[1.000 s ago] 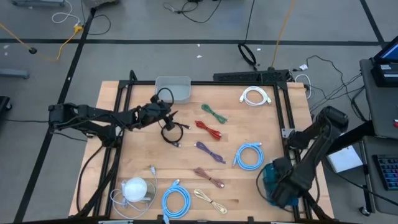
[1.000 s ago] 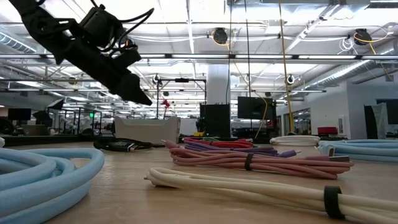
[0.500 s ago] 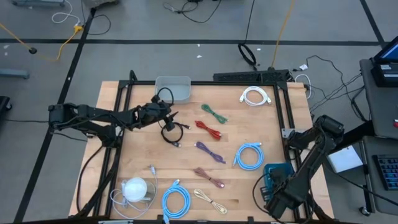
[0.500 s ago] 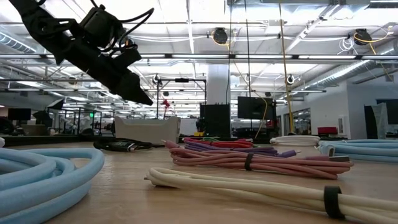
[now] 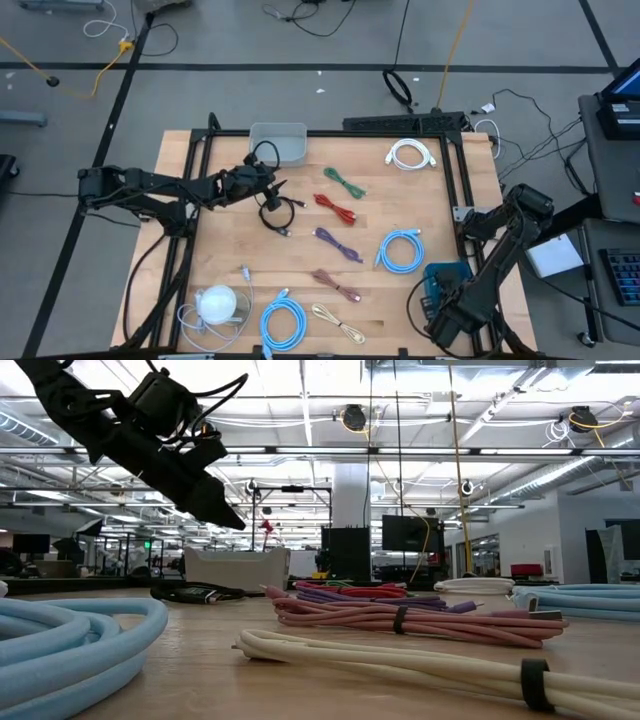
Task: Pick & Place USB Port
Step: Put the black HDMI cable into the gray bin
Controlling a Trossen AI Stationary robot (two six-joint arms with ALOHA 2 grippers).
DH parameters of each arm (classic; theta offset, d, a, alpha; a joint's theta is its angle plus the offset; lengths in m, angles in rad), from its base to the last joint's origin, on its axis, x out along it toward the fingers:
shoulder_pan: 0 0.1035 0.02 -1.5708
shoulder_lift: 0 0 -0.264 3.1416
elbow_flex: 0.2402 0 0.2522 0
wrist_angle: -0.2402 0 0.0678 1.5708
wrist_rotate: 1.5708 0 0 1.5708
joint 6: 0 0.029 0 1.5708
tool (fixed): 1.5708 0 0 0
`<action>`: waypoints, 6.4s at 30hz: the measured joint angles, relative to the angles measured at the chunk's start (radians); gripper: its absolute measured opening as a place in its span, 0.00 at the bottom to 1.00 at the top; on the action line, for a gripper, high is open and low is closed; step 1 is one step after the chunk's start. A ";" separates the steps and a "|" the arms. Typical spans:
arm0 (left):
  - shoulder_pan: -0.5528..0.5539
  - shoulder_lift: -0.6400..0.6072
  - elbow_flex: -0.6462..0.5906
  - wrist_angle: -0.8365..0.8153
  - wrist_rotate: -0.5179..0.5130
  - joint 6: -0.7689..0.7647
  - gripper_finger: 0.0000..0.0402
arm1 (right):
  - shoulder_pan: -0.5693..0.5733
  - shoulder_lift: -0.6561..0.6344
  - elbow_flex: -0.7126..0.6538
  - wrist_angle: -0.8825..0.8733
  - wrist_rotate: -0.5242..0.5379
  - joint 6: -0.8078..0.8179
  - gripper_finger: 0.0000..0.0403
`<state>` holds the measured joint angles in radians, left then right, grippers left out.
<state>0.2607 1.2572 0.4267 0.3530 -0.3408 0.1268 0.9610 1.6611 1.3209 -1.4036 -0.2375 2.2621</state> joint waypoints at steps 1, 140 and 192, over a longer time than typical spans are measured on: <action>0.000 0.000 0.000 -0.002 0.000 0.000 0.52 | -0.004 0.000 0.000 -0.003 0.000 -0.005 0.31; -0.133 -0.091 0.323 -0.897 -0.117 -0.366 0.06 | -0.887 -0.114 -0.413 1.328 0.630 -1.942 0.51; 0.349 0.378 0.780 -0.695 -0.147 0.780 0.06 | -0.881 -0.114 -0.494 1.501 0.626 -1.950 0.51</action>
<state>0.6094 1.6352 1.2064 -0.3423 -0.4881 0.9066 0.0799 1.5467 0.8268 0.0975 0.3882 0.3119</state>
